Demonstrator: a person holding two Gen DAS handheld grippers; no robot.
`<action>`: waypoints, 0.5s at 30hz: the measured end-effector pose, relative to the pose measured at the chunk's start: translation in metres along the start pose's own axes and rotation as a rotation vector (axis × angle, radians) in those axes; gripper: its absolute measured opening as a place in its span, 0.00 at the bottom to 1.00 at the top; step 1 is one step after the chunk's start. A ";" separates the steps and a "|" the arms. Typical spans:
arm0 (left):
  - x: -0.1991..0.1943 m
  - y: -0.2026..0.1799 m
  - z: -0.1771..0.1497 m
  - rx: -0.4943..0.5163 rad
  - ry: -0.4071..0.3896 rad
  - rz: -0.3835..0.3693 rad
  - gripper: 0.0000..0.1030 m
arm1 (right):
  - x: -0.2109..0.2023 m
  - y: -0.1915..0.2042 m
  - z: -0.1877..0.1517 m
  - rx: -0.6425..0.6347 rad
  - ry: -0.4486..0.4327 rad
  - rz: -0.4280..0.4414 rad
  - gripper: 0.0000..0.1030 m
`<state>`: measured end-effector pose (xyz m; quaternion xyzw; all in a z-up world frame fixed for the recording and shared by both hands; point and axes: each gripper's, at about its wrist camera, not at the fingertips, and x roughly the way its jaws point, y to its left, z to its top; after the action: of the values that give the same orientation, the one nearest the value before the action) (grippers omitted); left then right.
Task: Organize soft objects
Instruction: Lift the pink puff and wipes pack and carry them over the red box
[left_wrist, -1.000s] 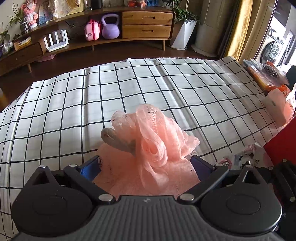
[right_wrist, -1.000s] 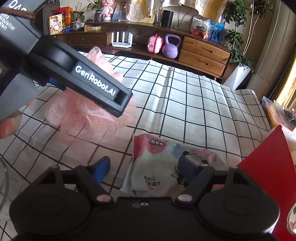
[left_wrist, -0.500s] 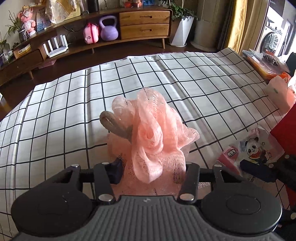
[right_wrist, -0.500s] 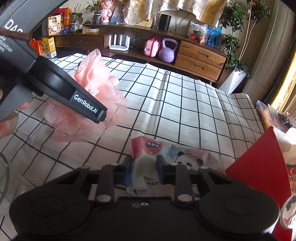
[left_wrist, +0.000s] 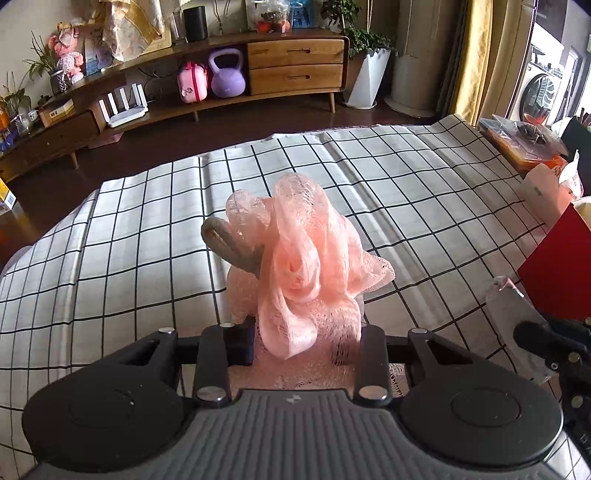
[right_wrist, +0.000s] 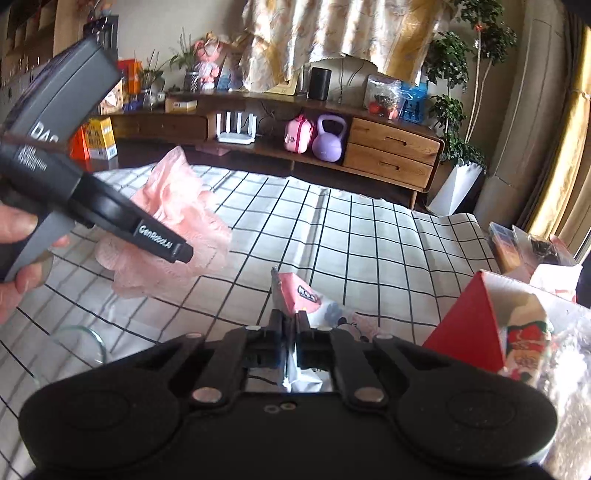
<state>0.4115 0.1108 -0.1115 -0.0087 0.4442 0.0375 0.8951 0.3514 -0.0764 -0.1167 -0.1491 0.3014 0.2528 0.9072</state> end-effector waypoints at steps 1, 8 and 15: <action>-0.007 0.002 0.000 0.003 -0.008 0.003 0.33 | -0.005 -0.003 0.001 0.013 -0.005 0.004 0.04; -0.056 0.007 -0.003 0.001 -0.055 0.006 0.33 | -0.057 -0.022 0.001 0.154 -0.050 0.076 0.04; -0.111 -0.007 -0.009 0.037 -0.089 -0.021 0.33 | -0.113 -0.038 0.001 0.240 -0.102 0.137 0.04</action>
<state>0.3378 0.0966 -0.0290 0.0047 0.4043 0.0202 0.9144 0.2949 -0.1488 -0.0415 -0.0056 0.2924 0.2835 0.9133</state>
